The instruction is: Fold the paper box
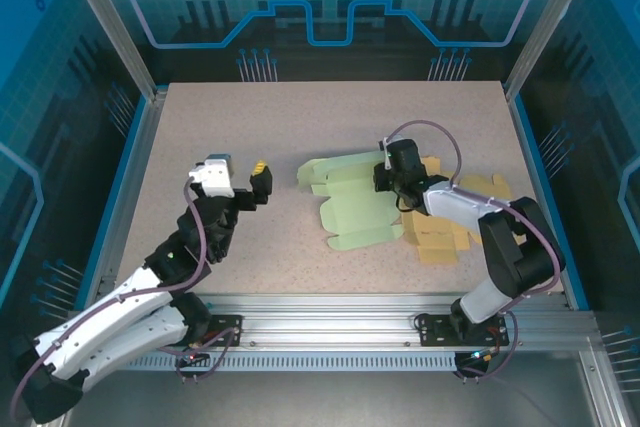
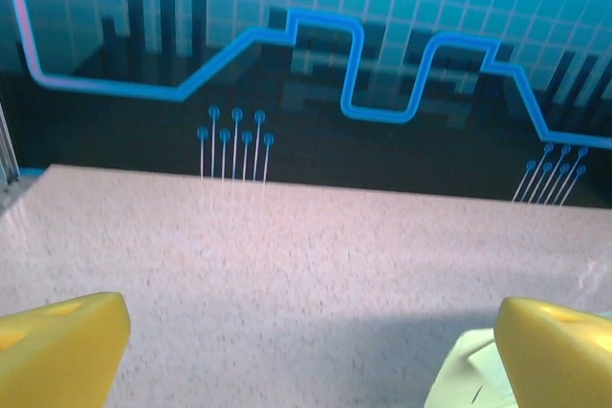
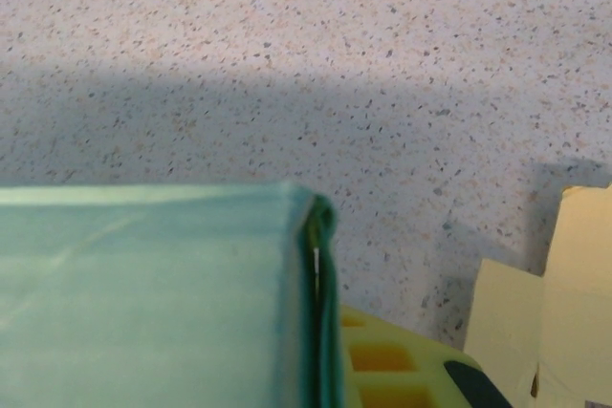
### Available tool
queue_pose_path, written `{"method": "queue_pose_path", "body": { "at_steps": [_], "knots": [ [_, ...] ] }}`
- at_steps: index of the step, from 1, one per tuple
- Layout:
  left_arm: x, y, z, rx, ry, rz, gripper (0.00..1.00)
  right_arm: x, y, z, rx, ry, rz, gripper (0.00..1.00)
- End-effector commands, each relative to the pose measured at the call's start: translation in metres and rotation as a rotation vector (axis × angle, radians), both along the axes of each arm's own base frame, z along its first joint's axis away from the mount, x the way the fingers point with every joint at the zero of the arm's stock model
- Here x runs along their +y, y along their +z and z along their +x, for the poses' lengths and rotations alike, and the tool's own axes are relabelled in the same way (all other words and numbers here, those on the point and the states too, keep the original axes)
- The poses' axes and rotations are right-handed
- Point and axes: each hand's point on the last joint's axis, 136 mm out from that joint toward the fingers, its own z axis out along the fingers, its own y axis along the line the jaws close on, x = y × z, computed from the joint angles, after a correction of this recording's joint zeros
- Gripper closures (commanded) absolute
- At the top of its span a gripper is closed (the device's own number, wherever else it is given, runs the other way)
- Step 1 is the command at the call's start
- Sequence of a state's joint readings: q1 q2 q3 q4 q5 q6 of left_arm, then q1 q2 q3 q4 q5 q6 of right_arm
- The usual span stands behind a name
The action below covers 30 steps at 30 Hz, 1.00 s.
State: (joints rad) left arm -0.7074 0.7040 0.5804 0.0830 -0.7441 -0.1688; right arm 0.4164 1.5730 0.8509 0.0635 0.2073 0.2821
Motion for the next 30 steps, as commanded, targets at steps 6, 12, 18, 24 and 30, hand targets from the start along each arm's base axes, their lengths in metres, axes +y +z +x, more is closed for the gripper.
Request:
{"method": "queue_pose_path", "body": {
  "at_steps": [6,12,18,24,30],
  "knots": [
    [-0.028,-0.056,0.027,0.259,-0.112,-0.092,0.01,-0.001,0.037,-0.005,-0.075,0.106,-0.016,1.00],
    [-0.055,-0.052,0.047,0.315,-0.223,-0.241,0.01,-0.003,0.049,-0.004,-0.084,0.084,0.115,1.00],
    [-0.052,-0.031,0.052,0.273,-0.193,-0.294,0.01,0.002,0.092,0.001,-0.041,0.035,0.173,1.00],
    [-0.044,-0.018,0.050,0.299,-0.153,-0.272,0.01,-0.006,0.106,-0.005,0.034,-0.075,0.190,1.00],
    [-0.056,-0.004,0.047,0.288,-0.226,-0.303,0.01,-0.003,0.087,-0.009,0.031,-0.143,0.147,1.00]
  ]
}}
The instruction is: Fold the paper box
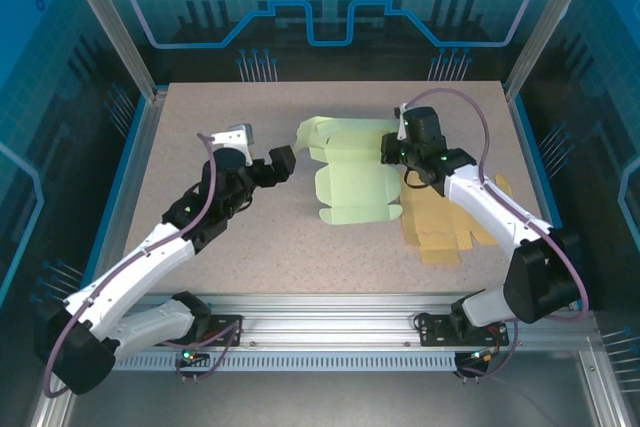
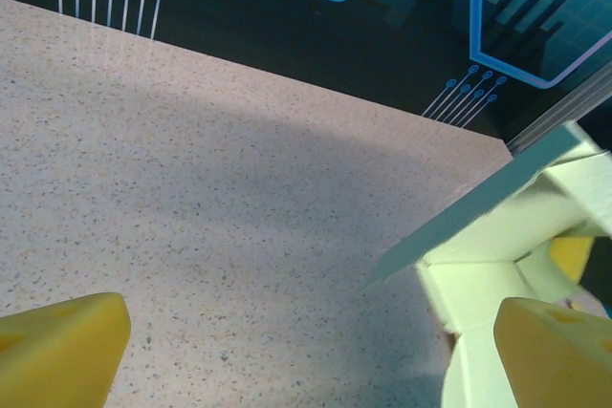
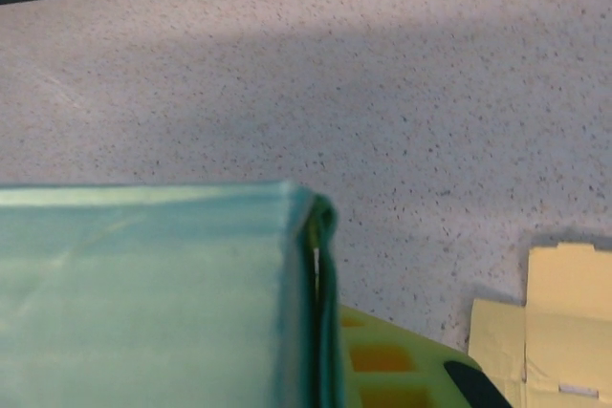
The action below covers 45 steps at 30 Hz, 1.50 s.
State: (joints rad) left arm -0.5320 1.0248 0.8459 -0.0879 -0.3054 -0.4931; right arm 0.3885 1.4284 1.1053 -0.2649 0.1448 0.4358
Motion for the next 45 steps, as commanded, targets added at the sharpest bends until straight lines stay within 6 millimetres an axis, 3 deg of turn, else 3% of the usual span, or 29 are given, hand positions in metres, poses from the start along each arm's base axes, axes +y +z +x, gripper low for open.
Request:
{"method": "queue_pose_path", "body": {
  "at_steps": [1,6,17,32,41,45],
  "knots": [
    [-0.010,0.014,-0.005,-0.010,-0.063,-0.057,0.01,-0.001,-0.021,-0.011,0.050,-0.061,-0.023,1.00],
    [-0.027,0.016,-0.001,-0.006,-0.123,-0.119,0.01,0.010,-0.027,-0.014,0.037,-0.072,-0.004,1.00],
    [-0.047,0.007,0.021,0.018,-0.167,-0.084,0.01,0.026,-0.037,-0.025,0.052,-0.070,-0.019,1.00],
    [-0.049,-0.037,0.037,0.102,-0.136,-0.004,0.01,0.042,-0.029,-0.031,0.029,-0.027,0.004,1.00],
    [-0.072,-0.053,0.040,0.113,-0.212,-0.111,0.01,0.060,-0.026,-0.039,0.030,0.003,0.049,1.00],
    [-0.065,-0.059,0.038,0.109,-0.184,-0.116,0.01,0.055,-0.032,-0.040,0.042,-0.034,0.035,1.00]
  ]
}}
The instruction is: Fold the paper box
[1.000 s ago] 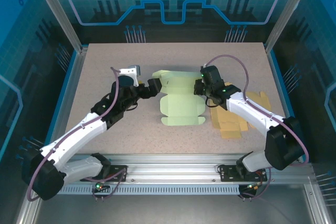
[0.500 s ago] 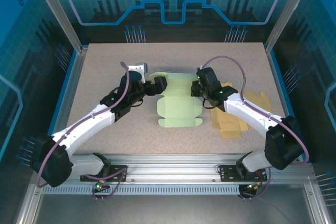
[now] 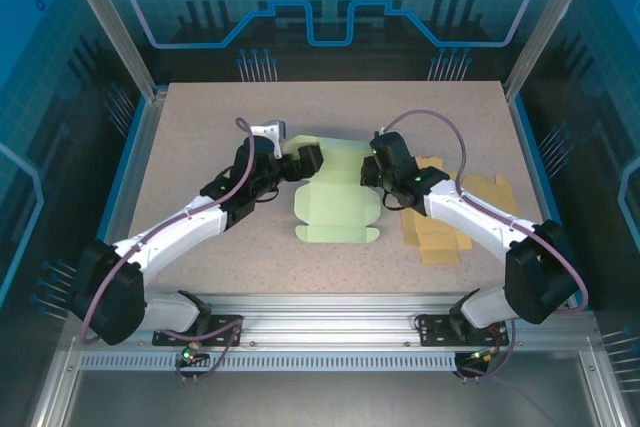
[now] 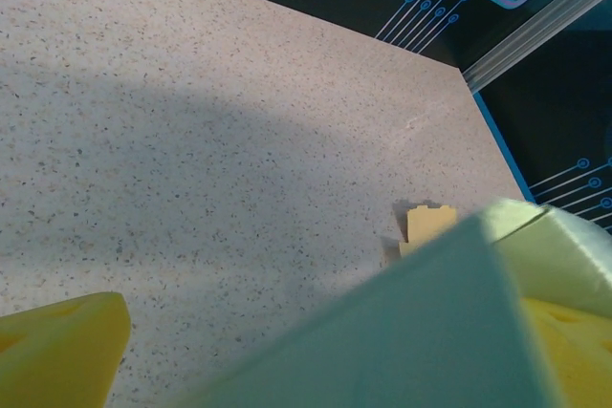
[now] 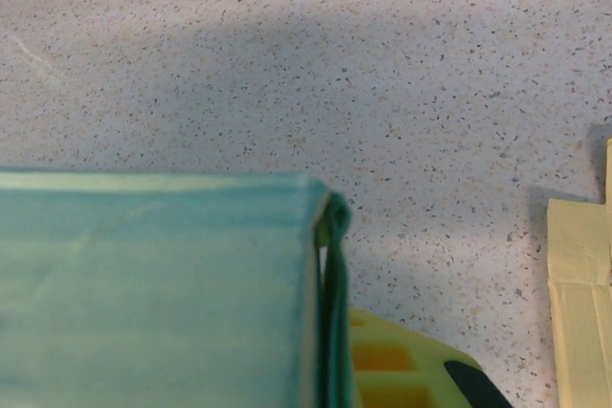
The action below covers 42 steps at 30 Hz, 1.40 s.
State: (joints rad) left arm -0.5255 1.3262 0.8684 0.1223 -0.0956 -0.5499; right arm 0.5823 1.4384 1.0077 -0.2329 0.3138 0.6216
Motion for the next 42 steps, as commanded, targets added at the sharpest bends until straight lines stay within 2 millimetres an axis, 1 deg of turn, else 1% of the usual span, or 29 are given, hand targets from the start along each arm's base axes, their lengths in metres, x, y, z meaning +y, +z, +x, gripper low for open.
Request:
{"method": "queue_pose_path", "body": {
  "at_steps": [1,4,8,13,15,16,19,20,23,29,31,34,37,41,42],
  "knots": [
    [0.001,-0.003,-0.004,-0.010,0.001,-0.027,0.01,0.010,0.003,-0.005,-0.013,0.002,0.022,1.00],
    [0.019,-0.010,-0.014,-0.007,0.058,0.007,0.01,0.003,-0.003,-0.007,-0.003,-0.033,-0.001,1.00],
    [0.044,-0.020,-0.036,0.007,0.118,0.030,0.01,-0.001,-0.009,-0.007,-0.003,-0.054,-0.008,1.00],
    [0.061,-0.024,-0.066,0.027,0.131,0.003,0.01,-0.003,-0.011,-0.005,-0.008,-0.062,-0.020,1.00],
    [0.064,-0.027,-0.075,0.036,0.132,-0.021,0.01,-0.002,-0.010,-0.004,-0.010,-0.062,-0.018,1.00],
    [0.064,-0.028,-0.078,0.043,0.127,-0.039,0.04,-0.002,-0.010,-0.004,-0.011,-0.063,-0.016,1.00],
    [0.055,-0.033,-0.084,0.061,0.086,-0.092,0.15,0.000,-0.011,-0.004,-0.014,-0.059,-0.009,1.00],
    [0.051,-0.035,-0.084,0.067,0.070,-0.111,0.20,0.001,-0.010,-0.004,-0.016,-0.058,-0.007,1.00],
    [0.037,-0.036,-0.081,0.070,0.023,-0.161,0.31,0.003,-0.011,-0.005,-0.014,-0.053,-0.006,1.00],
    [0.013,-0.029,-0.070,0.032,-0.037,-0.197,0.39,0.007,-0.011,-0.007,-0.011,-0.045,-0.008,1.00],
    [0.008,-0.027,-0.066,0.019,-0.050,-0.191,0.40,0.007,-0.011,-0.008,-0.011,-0.043,-0.009,1.00],
    [0.006,-0.024,-0.059,0.002,-0.045,-0.167,0.44,0.008,-0.011,-0.009,-0.011,-0.039,-0.011,1.00],
    [0.002,-0.018,-0.053,-0.021,-0.051,-0.167,0.51,0.010,-0.011,-0.011,-0.010,-0.035,-0.009,1.00],
    [-0.009,-0.007,-0.050,-0.048,-0.087,-0.188,0.59,0.013,-0.012,-0.010,-0.008,-0.028,-0.006,1.00],
    [-0.011,-0.005,-0.050,-0.055,-0.096,-0.191,0.60,0.014,-0.013,-0.010,-0.007,-0.028,-0.005,1.00]
  ]
}}
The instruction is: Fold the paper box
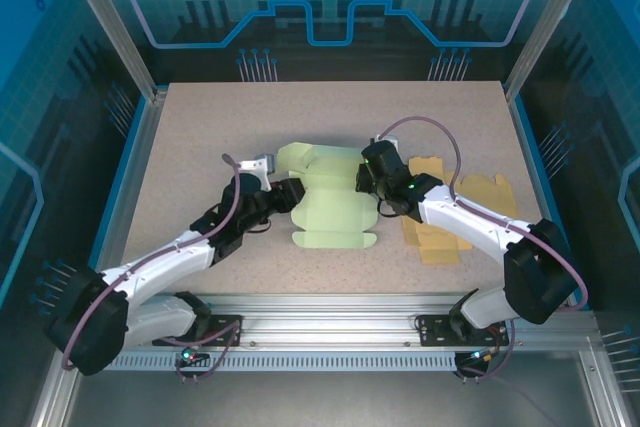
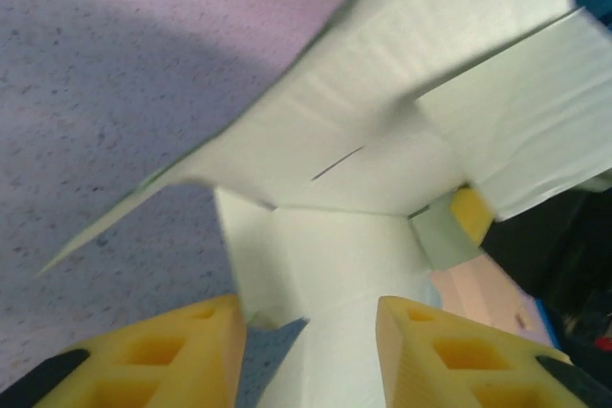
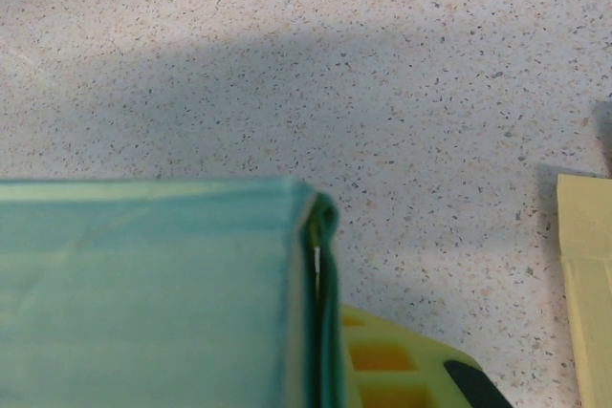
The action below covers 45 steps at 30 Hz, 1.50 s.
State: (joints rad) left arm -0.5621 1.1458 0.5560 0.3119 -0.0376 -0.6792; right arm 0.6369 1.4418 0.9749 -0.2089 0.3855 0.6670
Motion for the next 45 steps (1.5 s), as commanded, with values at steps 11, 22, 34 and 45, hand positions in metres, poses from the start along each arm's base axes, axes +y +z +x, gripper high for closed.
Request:
{"method": "queue_pose_path", "body": {
  "at_steps": [11,22,34,45],
  "knots": [
    [-0.037,0.022,0.012,-0.070,-0.093,-0.059,0.62,0.022,-0.004,-0.004,0.006,0.034,0.018,1.00],
    [-0.021,0.015,-0.007,-0.081,-0.103,-0.001,0.54,0.015,-0.010,-0.004,0.012,0.010,-0.017,1.00],
    [0.018,0.077,-0.068,-0.240,-0.142,0.040,0.44,0.012,-0.012,-0.006,0.015,0.014,-0.040,1.00],
    [0.128,0.094,-0.016,-0.213,0.359,0.296,0.48,0.012,-0.007,-0.018,0.008,0.050,-0.011,1.00]
  ]
}}
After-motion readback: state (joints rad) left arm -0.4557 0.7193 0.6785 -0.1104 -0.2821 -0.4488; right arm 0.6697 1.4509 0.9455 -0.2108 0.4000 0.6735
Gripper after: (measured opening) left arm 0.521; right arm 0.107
